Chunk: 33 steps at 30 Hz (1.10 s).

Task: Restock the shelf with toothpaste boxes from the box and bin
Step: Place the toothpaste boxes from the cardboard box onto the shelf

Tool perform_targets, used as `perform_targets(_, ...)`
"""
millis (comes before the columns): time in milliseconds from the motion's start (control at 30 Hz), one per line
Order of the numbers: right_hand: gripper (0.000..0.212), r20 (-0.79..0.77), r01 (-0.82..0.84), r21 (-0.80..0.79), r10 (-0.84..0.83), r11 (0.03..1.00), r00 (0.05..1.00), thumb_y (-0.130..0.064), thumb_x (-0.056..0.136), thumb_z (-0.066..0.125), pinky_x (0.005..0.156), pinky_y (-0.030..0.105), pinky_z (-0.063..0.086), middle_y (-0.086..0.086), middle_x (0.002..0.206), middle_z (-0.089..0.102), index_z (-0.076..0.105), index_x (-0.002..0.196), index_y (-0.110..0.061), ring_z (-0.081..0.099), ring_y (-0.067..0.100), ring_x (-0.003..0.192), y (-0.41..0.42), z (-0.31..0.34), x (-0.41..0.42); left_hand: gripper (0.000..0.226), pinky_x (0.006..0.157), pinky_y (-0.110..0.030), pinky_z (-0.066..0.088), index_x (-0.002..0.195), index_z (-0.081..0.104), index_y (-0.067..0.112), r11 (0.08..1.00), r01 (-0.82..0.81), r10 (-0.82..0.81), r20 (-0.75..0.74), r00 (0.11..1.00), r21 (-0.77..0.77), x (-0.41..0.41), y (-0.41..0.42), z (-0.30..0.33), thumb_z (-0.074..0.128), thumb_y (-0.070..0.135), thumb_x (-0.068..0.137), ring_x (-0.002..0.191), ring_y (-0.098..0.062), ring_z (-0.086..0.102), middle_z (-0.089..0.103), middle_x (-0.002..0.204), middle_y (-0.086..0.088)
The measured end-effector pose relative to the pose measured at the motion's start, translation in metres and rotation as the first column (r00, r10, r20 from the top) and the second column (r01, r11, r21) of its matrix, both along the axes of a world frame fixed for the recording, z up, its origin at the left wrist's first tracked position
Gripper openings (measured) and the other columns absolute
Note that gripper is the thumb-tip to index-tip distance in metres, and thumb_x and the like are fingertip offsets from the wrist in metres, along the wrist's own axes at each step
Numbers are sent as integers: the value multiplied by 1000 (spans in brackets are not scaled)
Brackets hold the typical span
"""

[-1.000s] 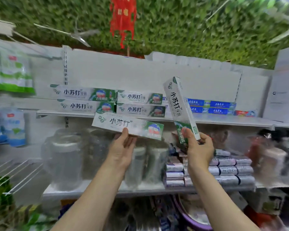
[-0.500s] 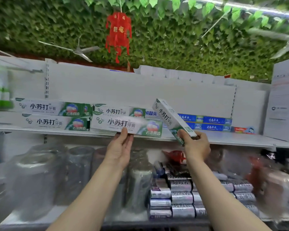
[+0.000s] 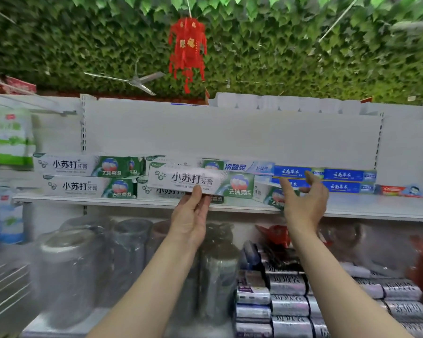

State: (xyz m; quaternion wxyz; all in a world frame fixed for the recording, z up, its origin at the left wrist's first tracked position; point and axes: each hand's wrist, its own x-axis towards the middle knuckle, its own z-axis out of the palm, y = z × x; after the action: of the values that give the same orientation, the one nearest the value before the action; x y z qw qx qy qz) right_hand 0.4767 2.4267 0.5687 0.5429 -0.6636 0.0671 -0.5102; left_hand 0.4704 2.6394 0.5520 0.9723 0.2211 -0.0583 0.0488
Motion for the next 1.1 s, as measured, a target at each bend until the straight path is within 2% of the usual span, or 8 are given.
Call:
perform_targets(167,53,-119,-579,2,575,815,809,-33,85,79,86,18,50,0,116,71,60,134,-33,67,4,103,38,19,-11,32,81,-28,61,120,57,0,999,44,-44,33,998,-10,11,8,8,66,1,90,106,-22,69,66,125,-16)
perform_targets(367,44,-28,-700,91,704,708,709,-8,84,78,72,15,54,9,99,78,66,125,-22,72,11,92,61,29,3,27,105,-37,50,117,61,0,955,-68,44,88,995,288,23,31,23,66,10,93,110,-23,67,70,117,-14)
perform_targets(467,47,43,-694,141,695,707,717,-7,83,80,73,12,53,15,107,75,67,124,-25,72,10,97,74,31,18,47,105,-37,49,130,58,3,720,-302,300,111,947,625,30,51,31,71,29,92,110,-21,65,67,124,-4)
perform_targets(600,50,51,-669,167,672,724,739,-8,84,79,70,7,51,18,116,72,65,129,-27,68,13,111,88,30,42,58,104,-32,40,143,43,15,358,-549,548,306,778,755,33,80,31,65,39,95,123,-16,51,49,140,1)
perform_targets(700,56,4,-640,148,647,754,763,-3,89,73,61,6,50,16,122,67,56,140,-18,71,0,89,99,25,58,47,112,-39,32,138,50,22,-31,-622,542,536,647,782,44,95,23,57,43,97,136,-20,35,41,146,-1)
perform_targets(767,58,-41,-614,120,622,780,782,-11,90,74,68,13,56,15,133,63,52,143,-20,69,7,101,104,18,71,43,113,-38,27,137,54,24,-187,-619,473,622,624,763,50,100,19,50,45,99,139,-20,29,40,147,-1)
perform_targets(900,59,-106,-440,57,444,896,890,-33,93,70,102,39,51,0,145,54,46,147,-29,57,16,126,113,11,71,47,113,-36,24,133,61,29,-304,-650,382,714,587,697,59,97,16,34,52,102,138,-16,29,45,145,3)
perform_targets(1100,34,36,-150,-132,156,980,987,-38,102,50,96,42,43,-13,115,60,43,135,-37,56,16,112,135,-7,52,47,118,-44,23,123,69,28,-378,-648,370,749,549,661,65,89,13,32,49,105,132,-20,35,52,141,0)
